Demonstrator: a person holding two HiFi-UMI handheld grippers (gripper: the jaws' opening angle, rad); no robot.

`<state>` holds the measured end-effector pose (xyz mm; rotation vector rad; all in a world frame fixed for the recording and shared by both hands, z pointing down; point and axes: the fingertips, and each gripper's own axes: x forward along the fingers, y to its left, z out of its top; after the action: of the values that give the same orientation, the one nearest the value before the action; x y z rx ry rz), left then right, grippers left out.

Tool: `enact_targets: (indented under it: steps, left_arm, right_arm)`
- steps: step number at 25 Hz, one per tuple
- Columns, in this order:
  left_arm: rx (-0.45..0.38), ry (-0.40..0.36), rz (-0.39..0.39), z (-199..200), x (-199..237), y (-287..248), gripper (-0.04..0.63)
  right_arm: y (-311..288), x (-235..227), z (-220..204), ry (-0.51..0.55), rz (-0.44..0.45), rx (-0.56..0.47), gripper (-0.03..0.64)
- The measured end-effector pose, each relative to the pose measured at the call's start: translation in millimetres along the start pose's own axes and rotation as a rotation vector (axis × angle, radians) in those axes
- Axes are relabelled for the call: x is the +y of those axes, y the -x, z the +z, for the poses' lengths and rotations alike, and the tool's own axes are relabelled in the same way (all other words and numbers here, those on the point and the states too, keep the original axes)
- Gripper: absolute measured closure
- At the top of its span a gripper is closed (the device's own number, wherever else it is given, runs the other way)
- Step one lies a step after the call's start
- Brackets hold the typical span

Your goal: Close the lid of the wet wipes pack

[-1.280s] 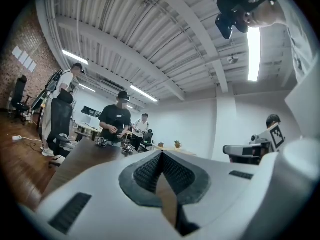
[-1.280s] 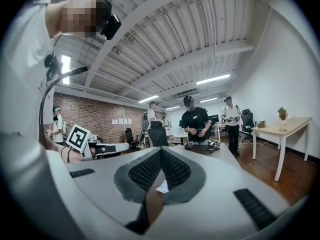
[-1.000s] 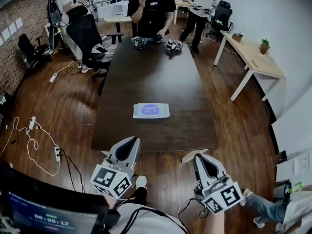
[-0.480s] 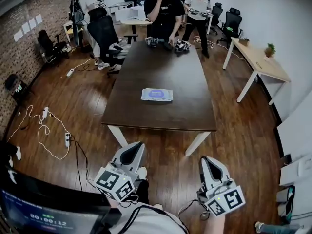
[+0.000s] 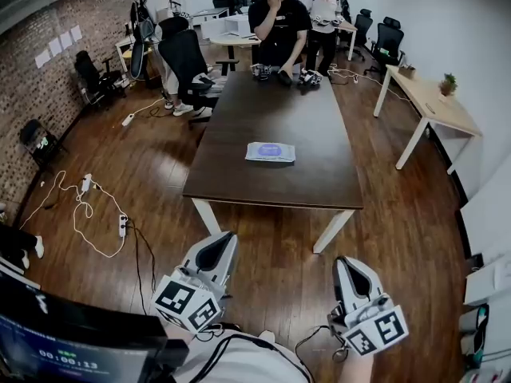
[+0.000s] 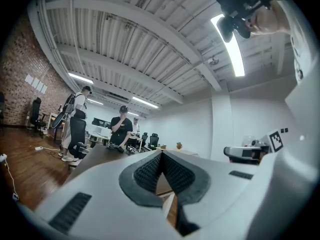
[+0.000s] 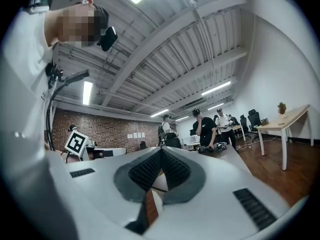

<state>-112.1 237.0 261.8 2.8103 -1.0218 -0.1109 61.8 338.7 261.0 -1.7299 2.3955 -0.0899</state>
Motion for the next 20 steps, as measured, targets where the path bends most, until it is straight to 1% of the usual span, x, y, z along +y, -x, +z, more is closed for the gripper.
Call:
enact_targets:
  steps: [3,5,7,11,17,20]
  left_arm:
    - [-0.01,0.001,-0.015,0.4,9.7,12.2,0.598]
    - [-0.007,0.004,-0.027,6.1,14.7,19.4,0.597]
    - [-0.022,0.006,-0.035,13.2,20.3,25.9,0.598]
    - [-0.045,0.011,-0.028,20.9,34.6,32.8,0.598]
    - [-0.053,0.028,-0.008,22.4,49.2,46.8,0.598]
    - [-0.055,0.029,-0.015,23.6,51.7,50.4,0.598]
  right_arm:
    - [4.2,9.8,2.1,0.02,-0.042,-0.003,0.609]
    - [8.6,13.1,6.9,0.025,-0.084,-0.016,0.609]
    - [11.3,16.0,11.5,0.038,-0.108,-0.028,0.609]
    - [9.2,25.2,20.5,0.082,-0.127,-0.038,0.609]
    - [10.3,40.4,25.3,0.113,-0.14,-0.035,0.609]
    - [9.1,44.6,23.4,0.12,-0.15,-0.026,0.609]
